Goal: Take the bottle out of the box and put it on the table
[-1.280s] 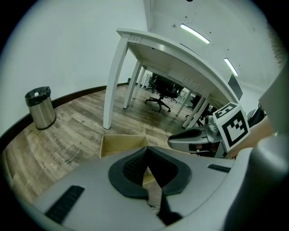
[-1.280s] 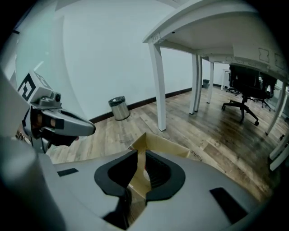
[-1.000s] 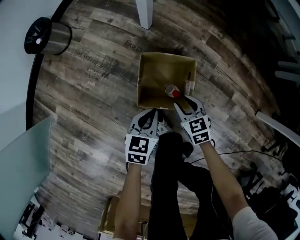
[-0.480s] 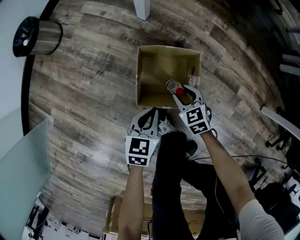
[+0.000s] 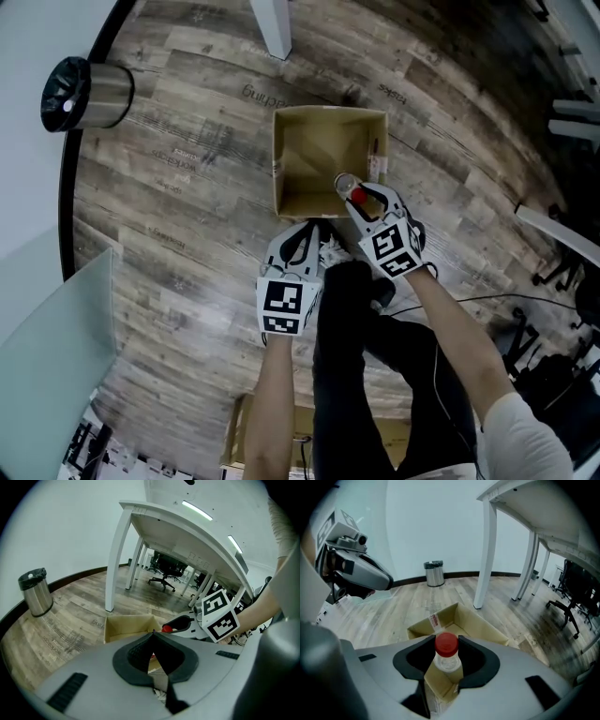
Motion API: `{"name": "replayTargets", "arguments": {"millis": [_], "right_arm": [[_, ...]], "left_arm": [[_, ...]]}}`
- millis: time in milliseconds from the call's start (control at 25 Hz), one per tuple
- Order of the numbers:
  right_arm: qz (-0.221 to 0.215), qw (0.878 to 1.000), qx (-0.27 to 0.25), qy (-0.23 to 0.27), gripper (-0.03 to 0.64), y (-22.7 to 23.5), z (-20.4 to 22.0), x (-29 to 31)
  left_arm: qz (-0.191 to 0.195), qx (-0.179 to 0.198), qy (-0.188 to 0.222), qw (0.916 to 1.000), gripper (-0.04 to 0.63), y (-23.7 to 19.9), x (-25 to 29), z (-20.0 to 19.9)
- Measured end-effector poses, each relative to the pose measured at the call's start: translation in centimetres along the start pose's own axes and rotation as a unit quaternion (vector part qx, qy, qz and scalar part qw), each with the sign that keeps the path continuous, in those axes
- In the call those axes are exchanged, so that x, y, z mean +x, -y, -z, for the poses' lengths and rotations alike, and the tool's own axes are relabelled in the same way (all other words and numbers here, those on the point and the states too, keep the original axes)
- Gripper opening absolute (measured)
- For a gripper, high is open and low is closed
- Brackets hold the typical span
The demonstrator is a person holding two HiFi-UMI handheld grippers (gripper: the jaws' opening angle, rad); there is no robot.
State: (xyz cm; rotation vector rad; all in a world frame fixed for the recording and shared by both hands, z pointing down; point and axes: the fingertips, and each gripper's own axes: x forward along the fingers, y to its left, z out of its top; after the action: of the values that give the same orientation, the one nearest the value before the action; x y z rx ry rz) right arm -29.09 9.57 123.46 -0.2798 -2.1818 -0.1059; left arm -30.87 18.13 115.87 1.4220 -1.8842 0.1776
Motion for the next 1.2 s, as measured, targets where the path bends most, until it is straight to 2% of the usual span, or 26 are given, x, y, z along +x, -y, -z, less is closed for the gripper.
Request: {"name": "replayTargets", "arguments": {"millis": [160, 360, 520, 680, 880, 1080, 1200], "right_arm": [[-0.005, 1.0, -0.013, 0.015, 0.181, 0.5, -2.0, -5.1], [0.003, 0.998, 0.053, 0.042, 0.181, 2.0, -5.2, -11.6], [0.022, 0.998, 0.032, 0.043, 0.181, 3.1, -8.1, -17.7], [0.036, 0.997, 0.046, 0.049, 0.181, 4.3, -11.2, -24.1], [0.044, 0.997, 0.037, 0.06, 0.181, 5.7, -15.2, -34.1], [0.055, 0.995, 0.033, 0.076, 0.181, 6.9, -18.3, -44.3], [0.062, 0.995, 0.01, 0.076, 0.181, 6.9, -19.4, -49.3]], "left_arm": [[0.018, 0.008, 0.01, 0.9998, 0.014, 3.2, -2.2, -3.5], [0.014, 0.002, 0.016, 0.9998, 0.014, 5.5, -5.7, -7.5], [0.018, 0.014, 0.017, 0.9996, 0.014, 8.7, -8.4, -11.3], [0.022, 0.032, 0.022, 0.999, 0.014, 11.5, -11.1, -16.0], [0.035, 0.039, 0.037, 0.998, 0.014, 17.1, -14.6, -22.1], [0.061, 0.063, 0.044, 0.9952, 0.014, 23.9, -17.5, -27.6], [0.08, 0.082, 0.057, 0.9918, 0.014, 27.8, -19.3, -31.0]]}}
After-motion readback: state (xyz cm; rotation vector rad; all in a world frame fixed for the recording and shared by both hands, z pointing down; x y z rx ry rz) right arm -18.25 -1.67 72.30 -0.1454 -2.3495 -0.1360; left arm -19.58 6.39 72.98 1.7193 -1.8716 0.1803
